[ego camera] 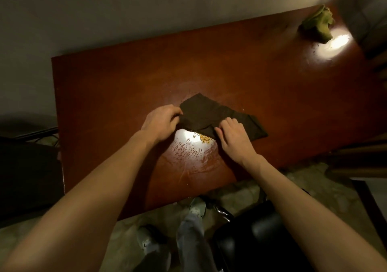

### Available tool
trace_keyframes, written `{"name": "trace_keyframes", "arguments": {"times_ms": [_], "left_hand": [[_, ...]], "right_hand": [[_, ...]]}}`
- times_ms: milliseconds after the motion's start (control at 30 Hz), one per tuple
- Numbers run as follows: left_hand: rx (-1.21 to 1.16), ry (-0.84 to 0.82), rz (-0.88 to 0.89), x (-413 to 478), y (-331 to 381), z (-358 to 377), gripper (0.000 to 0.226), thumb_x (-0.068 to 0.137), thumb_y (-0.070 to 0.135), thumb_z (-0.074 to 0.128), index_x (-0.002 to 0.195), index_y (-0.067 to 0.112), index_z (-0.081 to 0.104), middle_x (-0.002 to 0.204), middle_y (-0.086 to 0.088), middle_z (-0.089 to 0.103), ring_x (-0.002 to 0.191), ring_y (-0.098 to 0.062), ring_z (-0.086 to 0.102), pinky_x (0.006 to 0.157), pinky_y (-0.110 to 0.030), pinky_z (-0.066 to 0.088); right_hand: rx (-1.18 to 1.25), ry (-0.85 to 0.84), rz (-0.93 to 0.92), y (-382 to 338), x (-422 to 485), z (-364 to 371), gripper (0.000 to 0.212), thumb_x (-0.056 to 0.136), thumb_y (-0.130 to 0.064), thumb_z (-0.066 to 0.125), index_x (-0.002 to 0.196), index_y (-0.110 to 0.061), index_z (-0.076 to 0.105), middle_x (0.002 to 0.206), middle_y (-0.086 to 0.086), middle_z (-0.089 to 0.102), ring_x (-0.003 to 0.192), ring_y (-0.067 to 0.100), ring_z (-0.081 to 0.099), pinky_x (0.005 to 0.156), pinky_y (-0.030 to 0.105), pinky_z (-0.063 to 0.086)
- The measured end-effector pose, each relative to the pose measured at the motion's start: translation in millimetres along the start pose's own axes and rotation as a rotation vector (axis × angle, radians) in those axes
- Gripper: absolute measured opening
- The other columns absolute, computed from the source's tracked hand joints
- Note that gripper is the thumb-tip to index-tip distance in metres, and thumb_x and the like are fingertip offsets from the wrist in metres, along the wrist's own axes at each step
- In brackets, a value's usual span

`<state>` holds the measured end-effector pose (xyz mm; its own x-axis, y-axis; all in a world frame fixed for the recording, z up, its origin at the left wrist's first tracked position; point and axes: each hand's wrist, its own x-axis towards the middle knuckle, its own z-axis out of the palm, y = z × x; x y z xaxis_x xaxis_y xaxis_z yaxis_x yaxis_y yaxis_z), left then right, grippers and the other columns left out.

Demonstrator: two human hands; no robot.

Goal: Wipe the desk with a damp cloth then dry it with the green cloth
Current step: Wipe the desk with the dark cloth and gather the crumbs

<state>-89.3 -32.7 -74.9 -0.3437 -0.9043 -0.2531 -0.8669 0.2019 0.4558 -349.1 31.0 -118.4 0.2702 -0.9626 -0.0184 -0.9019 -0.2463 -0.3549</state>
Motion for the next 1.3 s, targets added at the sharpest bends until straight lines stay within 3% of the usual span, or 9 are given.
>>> {"name": "trace_keyframes", "arguments": {"times_ms": [167, 300, 400, 600, 700, 833, 967, 1133, 1300], "left_hand": [[-0.187, 0.033, -0.063, 6.1, 4.6, 9.0, 0.022, 0.105, 0.021, 0.053, 0.116, 0.026, 0.071, 0.104, 0.001, 0.074, 0.092, -0.019, 0.066, 0.083, -0.037, 0.052], [-0.329, 0.039, -0.084, 16.0, 16.8, 9.6, 0.019, 0.108, 0.026, 0.052, 0.103, 0.023, 0.070, 0.084, 0.007, 0.068, 0.071, -0.011, 0.061, 0.066, -0.030, 0.042], [-0.434, 0.041, -0.097, 26.3, 30.3, 5.4, 0.019, 0.109, 0.026, 0.051, 0.104, 0.023, 0.070, 0.076, 0.005, 0.067, 0.053, -0.009, 0.057, 0.053, -0.027, 0.046], [-0.548, 0.102, -0.011, 72.2, 73.6, -25.2, 0.019, 0.108, 0.026, 0.054, 0.101, 0.024, 0.071, 0.097, 0.008, 0.071, 0.094, -0.013, 0.066, 0.082, -0.032, 0.052], [-0.632, 0.239, -0.021, 102.7, 98.3, -42.9, 0.018, 0.105, 0.025, 0.058, 0.104, 0.020, 0.075, 0.094, 0.010, 0.071, 0.093, -0.010, 0.066, 0.079, -0.027, 0.048], [-0.685, 0.339, 0.059, 124.5, 138.2, -66.5, 0.014, 0.102, 0.018, 0.060, 0.093, 0.025, 0.069, 0.079, 0.021, 0.063, 0.074, 0.007, 0.056, 0.068, -0.012, 0.042], [-0.711, 0.425, 0.139, 126.7, 156.6, -89.1, 0.017, 0.098, 0.017, 0.057, 0.091, 0.024, 0.071, 0.078, 0.019, 0.065, 0.076, 0.004, 0.060, 0.073, -0.022, 0.047], [-0.542, 0.396, 0.132, 116.5, 136.1, -89.2, 0.015, 0.097, 0.009, 0.057, 0.100, 0.015, 0.070, 0.085, 0.014, 0.065, 0.083, -0.004, 0.061, 0.074, -0.018, 0.043], [-0.266, 0.032, -0.053, 104.7, 60.7, -27.5, 0.010, 0.103, 0.017, 0.060, 0.104, 0.021, 0.069, 0.104, 0.000, 0.070, 0.101, -0.023, 0.066, 0.090, -0.036, 0.051]], "right_hand": [[0.124, 0.088, 0.157, 14.5, -0.9, -11.5, 0.024, 0.110, -0.035, 0.040, 0.106, -0.015, 0.052, 0.099, 0.001, 0.056, 0.090, 0.020, 0.054, 0.081, 0.041, 0.051], [0.071, -0.037, 0.049, 27.4, -11.7, -16.0, 0.035, 0.100, -0.041, 0.060, 0.119, -0.011, 0.059, 0.128, 0.007, 0.060, 0.122, 0.021, 0.053, 0.103, 0.037, 0.049], [-0.043, -0.009, 0.008, 33.8, -18.8, -13.6, 0.025, 0.102, -0.027, 0.057, 0.112, -0.004, 0.063, 0.128, 0.012, 0.061, 0.123, 0.028, 0.054, 0.102, 0.044, 0.049], [0.261, 0.356, 0.331, 37.2, 8.1, -55.4, 0.004, 0.105, -0.012, 0.046, 0.106, -0.008, 0.048, 0.099, 0.003, 0.055, 0.087, 0.020, 0.054, 0.073, 0.029, 0.046], [0.356, 0.540, 0.437, 49.4, 26.7, -101.3, 0.007, 0.108, -0.014, 0.040, 0.103, -0.009, 0.039, 0.083, -0.004, 0.048, 0.068, 0.013, 0.049, 0.052, 0.018, 0.033], [0.340, 0.701, 0.366, 66.7, 47.5, -147.3, 0.020, 0.109, -0.019, 0.036, 0.110, -0.001, 0.041, 0.098, 0.013, 0.050, 0.083, 0.022, 0.051, 0.066, 0.031, 0.040], [0.288, 0.785, 0.305, 72.3, 58.7, -175.0, 0.028, 0.111, -0.022, 0.036, 0.116, 0.004, 0.045, 0.107, 0.018, 0.050, 0.091, 0.022, 0.050, 0.072, 0.037, 0.044], [0.222, 0.501, 0.196, 69.1, 52.4, -145.1, 0.022, 0.106, -0.019, 0.049, 0.118, 0.000, 0.049, 0.110, 0.013, 0.048, 0.094, 0.019, 0.047, 0.084, 0.035, 0.042], [-0.025, 0.058, 0.068, 68.3, 31.2, -59.1, 0.020, 0.107, -0.026, 0.045, 0.101, -0.007, 0.048, 0.104, 0.008, 0.047, 0.091, 0.020, 0.042, 0.087, 0.037, 0.043]]}}
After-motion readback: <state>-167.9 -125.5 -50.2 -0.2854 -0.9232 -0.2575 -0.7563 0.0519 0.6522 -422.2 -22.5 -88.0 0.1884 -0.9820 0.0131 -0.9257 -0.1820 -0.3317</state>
